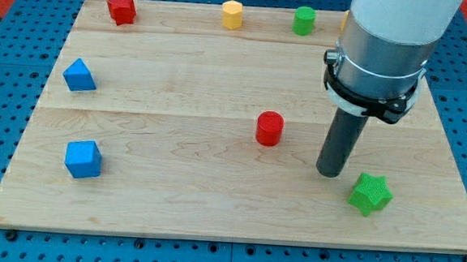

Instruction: Move green star towards center

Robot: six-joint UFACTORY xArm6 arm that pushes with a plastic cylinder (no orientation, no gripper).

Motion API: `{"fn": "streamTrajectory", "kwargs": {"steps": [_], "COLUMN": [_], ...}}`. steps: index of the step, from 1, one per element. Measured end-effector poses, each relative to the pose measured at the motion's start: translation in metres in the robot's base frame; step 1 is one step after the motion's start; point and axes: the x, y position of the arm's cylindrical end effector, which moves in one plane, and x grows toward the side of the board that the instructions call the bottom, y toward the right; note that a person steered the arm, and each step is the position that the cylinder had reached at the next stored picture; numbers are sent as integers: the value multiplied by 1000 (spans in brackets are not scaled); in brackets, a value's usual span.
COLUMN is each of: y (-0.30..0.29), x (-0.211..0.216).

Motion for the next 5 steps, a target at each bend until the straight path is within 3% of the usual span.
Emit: {"fn": "streamTrajectory", "kwargs": {"steps": [2,3,4,5], "y": [9,33,30,126], "x": [43,21,52,55]}}
